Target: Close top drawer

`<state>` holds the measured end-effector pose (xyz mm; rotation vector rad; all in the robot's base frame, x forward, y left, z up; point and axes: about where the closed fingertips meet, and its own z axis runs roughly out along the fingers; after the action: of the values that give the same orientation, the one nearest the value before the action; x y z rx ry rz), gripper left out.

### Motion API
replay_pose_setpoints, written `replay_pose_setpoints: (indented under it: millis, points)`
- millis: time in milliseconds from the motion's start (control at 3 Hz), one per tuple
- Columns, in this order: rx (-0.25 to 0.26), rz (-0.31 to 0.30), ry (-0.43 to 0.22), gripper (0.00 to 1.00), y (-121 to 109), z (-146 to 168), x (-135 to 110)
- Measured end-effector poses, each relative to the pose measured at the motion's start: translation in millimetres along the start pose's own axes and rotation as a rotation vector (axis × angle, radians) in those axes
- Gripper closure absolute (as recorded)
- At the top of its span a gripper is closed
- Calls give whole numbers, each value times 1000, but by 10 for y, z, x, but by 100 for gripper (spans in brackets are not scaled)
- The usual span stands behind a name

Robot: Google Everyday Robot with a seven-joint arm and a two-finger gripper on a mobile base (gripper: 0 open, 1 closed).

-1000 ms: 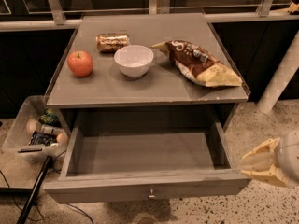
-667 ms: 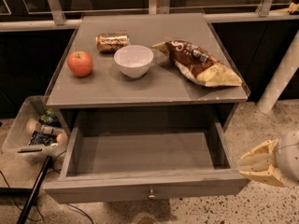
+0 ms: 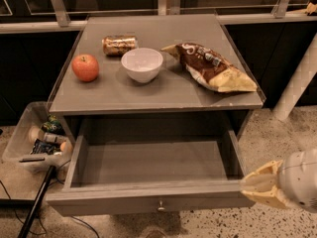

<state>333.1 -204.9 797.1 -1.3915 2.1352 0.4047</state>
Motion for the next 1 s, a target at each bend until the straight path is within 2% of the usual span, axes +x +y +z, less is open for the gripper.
replay_pose_setpoints:
  millis: [667,1000]
  points:
    - [-8,115,-102,100,284,474,77]
    - [-9,98,-114,100,323,680,85]
